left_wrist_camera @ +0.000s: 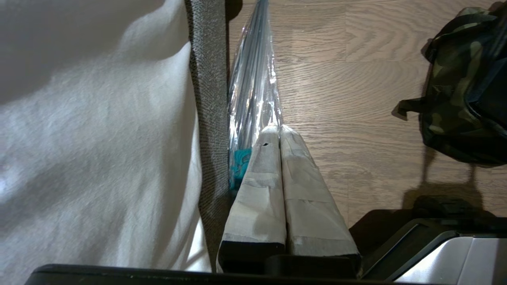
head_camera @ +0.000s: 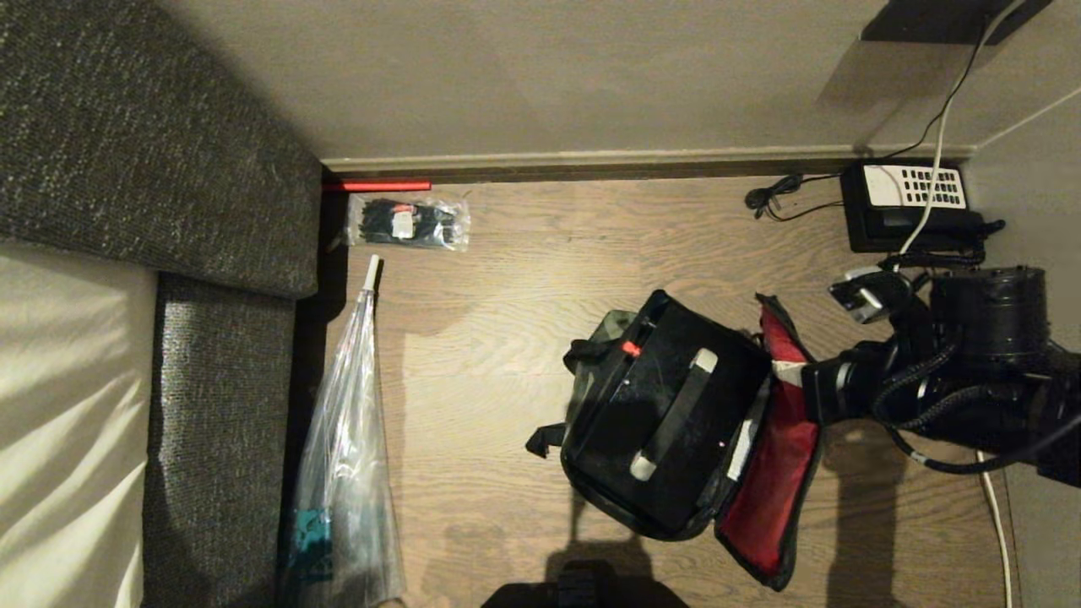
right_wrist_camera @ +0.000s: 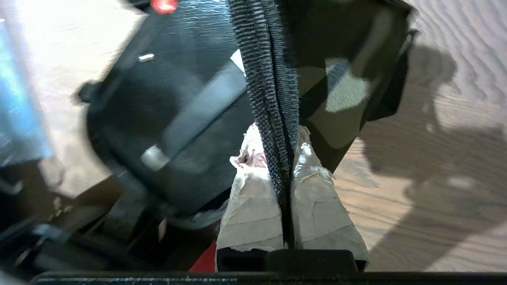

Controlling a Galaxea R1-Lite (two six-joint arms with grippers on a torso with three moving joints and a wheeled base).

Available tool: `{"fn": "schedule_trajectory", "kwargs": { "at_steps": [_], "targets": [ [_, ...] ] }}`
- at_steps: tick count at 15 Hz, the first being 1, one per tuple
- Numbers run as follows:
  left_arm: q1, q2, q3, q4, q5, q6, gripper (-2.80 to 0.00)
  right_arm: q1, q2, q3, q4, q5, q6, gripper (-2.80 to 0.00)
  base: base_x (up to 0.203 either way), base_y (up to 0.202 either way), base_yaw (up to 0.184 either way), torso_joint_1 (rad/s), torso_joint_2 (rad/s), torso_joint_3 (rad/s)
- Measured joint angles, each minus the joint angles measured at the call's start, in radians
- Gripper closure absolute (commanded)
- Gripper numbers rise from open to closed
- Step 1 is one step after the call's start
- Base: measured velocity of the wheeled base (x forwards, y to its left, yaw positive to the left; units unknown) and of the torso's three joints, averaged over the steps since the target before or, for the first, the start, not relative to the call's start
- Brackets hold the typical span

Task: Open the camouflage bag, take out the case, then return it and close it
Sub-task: Close the top of the storage box

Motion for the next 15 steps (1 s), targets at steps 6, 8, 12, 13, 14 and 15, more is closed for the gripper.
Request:
{"fn": "schedule_trajectory", "kwargs": {
  "at_steps": [6, 8, 12, 13, 14, 15],
  "targets": [
    [0.0, 0.0, 0.0, 0.0, 0.0, 0.0, 0.0, -0.012, 0.042, -0.146, 0.005, -0.005, 0.0, 0.0, 0.0, 0.0, 0.0, 0.0, 0.0, 0.0],
    [0.0, 0.0, 0.0, 0.0, 0.0, 0.0, 0.0, -0.012, 0.01, -0.219, 0.027, -0.011, 0.0, 0.0, 0.0, 0.0, 0.0, 0.0, 0.0, 0.0],
    [-0.001, 0.0, 0.0, 0.0, 0.0, 0.0, 0.0, -0.009, -0.11, -0.269, 0.091, -0.006, 0.002, 0.0, 0.0, 0.0, 0.0, 0.0, 0.0, 0.0],
    [0.0, 0.0, 0.0, 0.0, -0.001, 0.0, 0.0, -0.009, -0.135, -0.29, 0.095, -0.002, 0.003, 0.0, 0.0, 0.0, 0.0, 0.0, 0.0, 0.0],
    [0.001, 0.0, 0.0, 0.0, 0.0, 0.0, 0.0, -0.007, -0.154, -0.296, 0.103, 0.001, 0.004, 0.0, 0.0, 0.0, 0.0, 0.0, 0.0, 0.0],
    [0.0, 0.0, 0.0, 0.0, 0.0, 0.0, 0.0, -0.007, -0.163, -0.284, 0.1, 0.002, 0.003, 0.0, 0.0, 0.0, 0.0, 0.0, 0.0, 0.0]
  ]
}}
